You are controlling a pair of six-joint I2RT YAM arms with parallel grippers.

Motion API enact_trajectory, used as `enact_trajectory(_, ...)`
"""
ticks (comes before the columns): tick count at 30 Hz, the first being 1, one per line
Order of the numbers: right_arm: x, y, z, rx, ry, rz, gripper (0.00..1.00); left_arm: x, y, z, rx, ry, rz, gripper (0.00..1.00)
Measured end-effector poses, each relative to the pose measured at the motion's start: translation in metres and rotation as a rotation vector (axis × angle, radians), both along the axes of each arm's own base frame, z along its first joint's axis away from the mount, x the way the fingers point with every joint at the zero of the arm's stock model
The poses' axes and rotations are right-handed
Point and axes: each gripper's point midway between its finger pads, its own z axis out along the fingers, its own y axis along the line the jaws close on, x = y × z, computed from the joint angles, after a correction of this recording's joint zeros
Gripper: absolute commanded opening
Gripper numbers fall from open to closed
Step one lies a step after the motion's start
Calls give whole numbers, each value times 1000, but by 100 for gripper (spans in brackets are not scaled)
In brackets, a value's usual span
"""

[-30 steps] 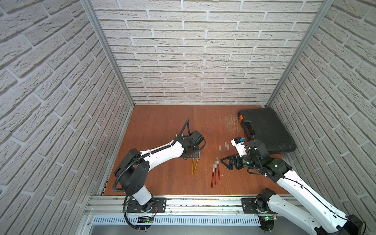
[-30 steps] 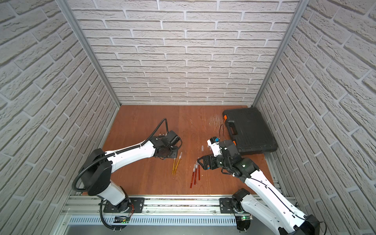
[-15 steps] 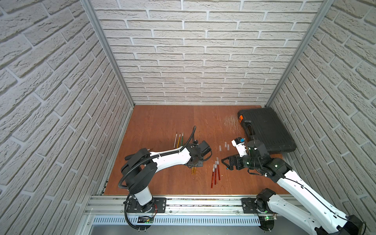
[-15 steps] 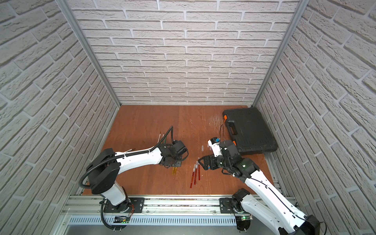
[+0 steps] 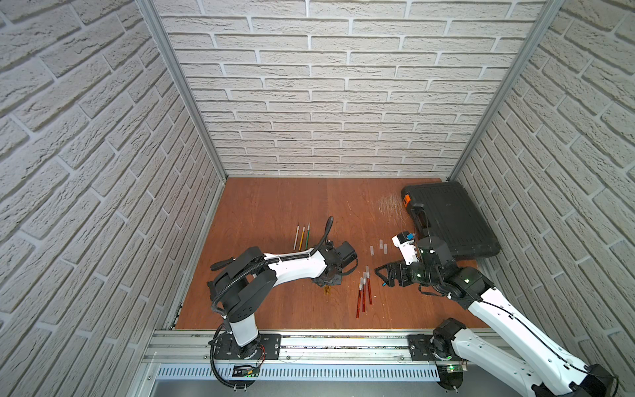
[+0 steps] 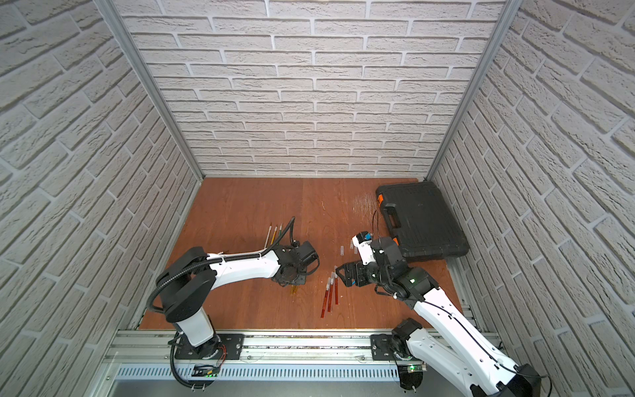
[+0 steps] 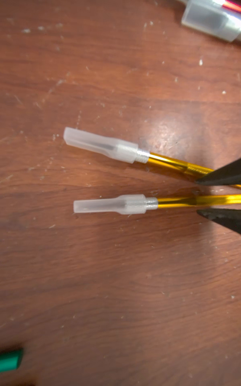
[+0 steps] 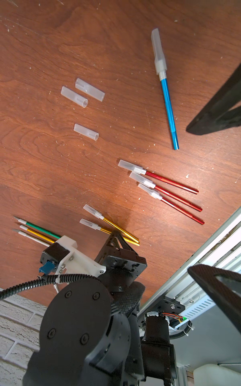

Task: Remove protective caps from carving knives
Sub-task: Pick up the carving knife from the center of the board.

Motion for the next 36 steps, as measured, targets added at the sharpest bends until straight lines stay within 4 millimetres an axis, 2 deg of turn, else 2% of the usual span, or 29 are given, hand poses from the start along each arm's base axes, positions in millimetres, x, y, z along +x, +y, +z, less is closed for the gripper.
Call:
enact_trajectory(6,0,-1,0,-6,-2,-5,96,-1,3,-6,12,8,6,18)
enact_trajectory(27,0,-4,7,6,-27,-26,95,4,7,-5,-29,-16,0,6)
enact_trajectory(32,1,-5,8,20,-23,-52,93,7,6,12,-74,-54,-15,5)
enact_trajectory(36,3,-7,10,43,-28,-93,92,12,-5,43,-183,-117,-48,5)
